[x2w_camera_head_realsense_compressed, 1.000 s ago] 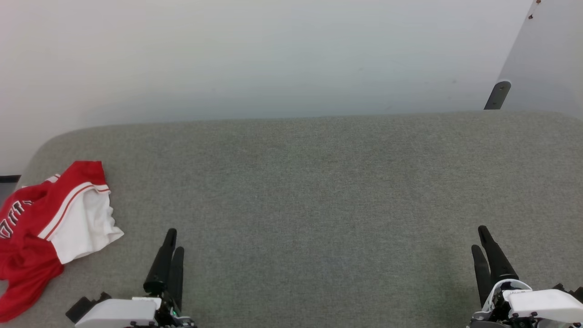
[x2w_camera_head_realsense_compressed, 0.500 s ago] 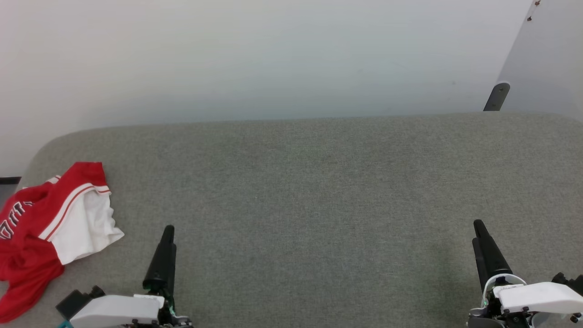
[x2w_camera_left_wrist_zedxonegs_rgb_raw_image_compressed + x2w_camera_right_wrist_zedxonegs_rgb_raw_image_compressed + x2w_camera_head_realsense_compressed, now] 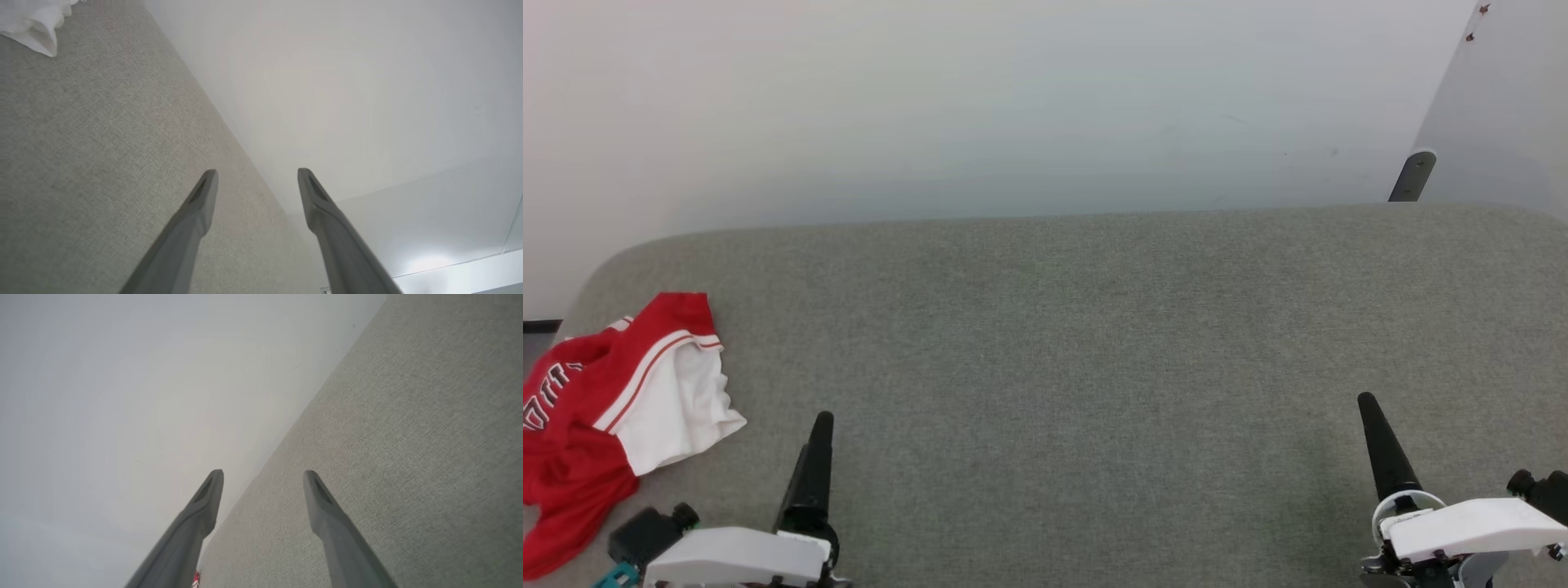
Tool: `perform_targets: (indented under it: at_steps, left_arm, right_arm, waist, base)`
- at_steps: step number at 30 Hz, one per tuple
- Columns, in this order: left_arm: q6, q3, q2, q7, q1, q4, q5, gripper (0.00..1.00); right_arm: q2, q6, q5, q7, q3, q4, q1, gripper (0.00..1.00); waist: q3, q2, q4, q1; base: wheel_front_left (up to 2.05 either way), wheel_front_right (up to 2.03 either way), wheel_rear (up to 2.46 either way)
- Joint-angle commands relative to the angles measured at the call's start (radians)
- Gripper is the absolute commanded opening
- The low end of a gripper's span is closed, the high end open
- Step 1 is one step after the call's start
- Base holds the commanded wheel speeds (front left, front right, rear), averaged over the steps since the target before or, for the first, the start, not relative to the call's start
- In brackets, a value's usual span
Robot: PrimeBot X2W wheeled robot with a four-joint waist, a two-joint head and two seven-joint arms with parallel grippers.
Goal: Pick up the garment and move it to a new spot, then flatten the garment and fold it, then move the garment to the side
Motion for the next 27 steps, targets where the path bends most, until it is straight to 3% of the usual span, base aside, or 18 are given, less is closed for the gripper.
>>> perform_targets:
  at_steps: [1,16,27]
  left_arm:
    - [0.01,-0.008,0.017,-0.009,-0.008,-0.016,0.033,1.0]
    - [0.122,-0.113,0.109,-0.057,-0.008,-0.034,0.348,1.0]
    - [0.155,-0.145,0.143,-0.087,0.003,-0.053,0.499,1.0]
  right_arm:
    - [-0.007,0.001,-0.037,-0.003,0.003,-0.01,-0.028,1.0]
    - [0.006,0.001,-0.402,-0.001,-0.021,-0.04,-0.022,1.0]
    - [0.019,0.001,-0.596,0.003,-0.041,-0.058,-0.014,1.0]
  waist:
    - [0.0,0.0,0.0,0.0]
    - [-0.003,0.0,0.001,0.0]
    - [-0.008,0.0,0.001,0.0]
  base:
    - [0.0,0.0,0.0]
    - [0.0,0.0,0.0]
    - [0.0,0.0,0.0]
